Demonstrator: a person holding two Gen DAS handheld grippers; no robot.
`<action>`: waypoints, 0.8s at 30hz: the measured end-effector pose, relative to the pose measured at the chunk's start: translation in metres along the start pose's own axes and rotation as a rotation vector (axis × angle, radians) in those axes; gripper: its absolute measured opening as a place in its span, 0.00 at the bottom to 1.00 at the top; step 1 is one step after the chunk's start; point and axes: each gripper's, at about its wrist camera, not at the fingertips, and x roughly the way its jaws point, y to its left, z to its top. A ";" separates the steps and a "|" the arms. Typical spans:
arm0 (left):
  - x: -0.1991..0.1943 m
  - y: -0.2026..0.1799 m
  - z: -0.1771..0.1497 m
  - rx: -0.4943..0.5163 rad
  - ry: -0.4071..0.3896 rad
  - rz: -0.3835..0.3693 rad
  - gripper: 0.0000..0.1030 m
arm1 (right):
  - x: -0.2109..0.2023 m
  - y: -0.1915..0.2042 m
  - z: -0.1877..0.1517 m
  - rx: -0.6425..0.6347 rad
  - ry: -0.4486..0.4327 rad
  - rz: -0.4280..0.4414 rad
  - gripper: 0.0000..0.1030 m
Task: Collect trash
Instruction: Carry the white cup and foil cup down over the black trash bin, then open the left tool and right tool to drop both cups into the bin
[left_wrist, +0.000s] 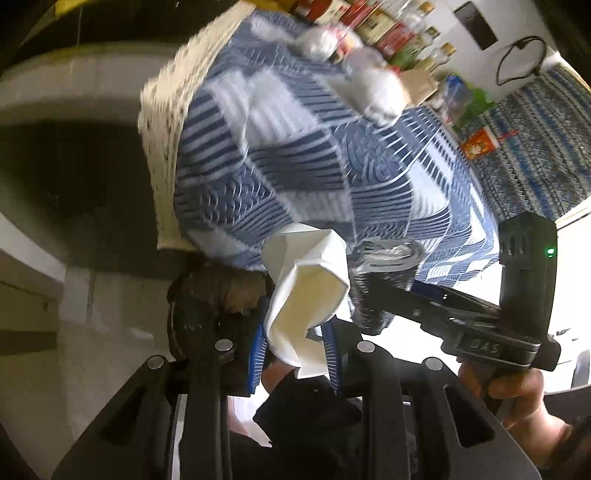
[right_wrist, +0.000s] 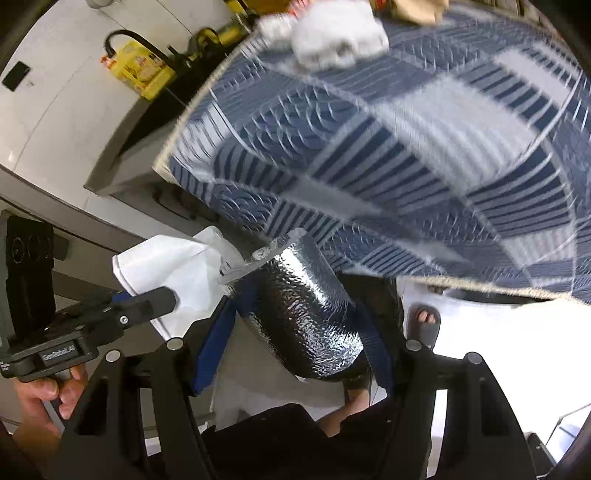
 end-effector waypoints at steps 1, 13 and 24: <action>0.008 0.004 -0.002 -0.007 0.016 0.008 0.25 | 0.007 -0.003 -0.001 -0.003 0.016 -0.007 0.64; 0.086 0.047 -0.018 -0.072 0.155 0.059 0.25 | 0.092 -0.043 -0.023 0.062 0.167 -0.054 0.64; 0.139 0.088 -0.041 -0.183 0.234 0.060 0.25 | 0.148 -0.060 -0.028 0.111 0.197 -0.082 0.65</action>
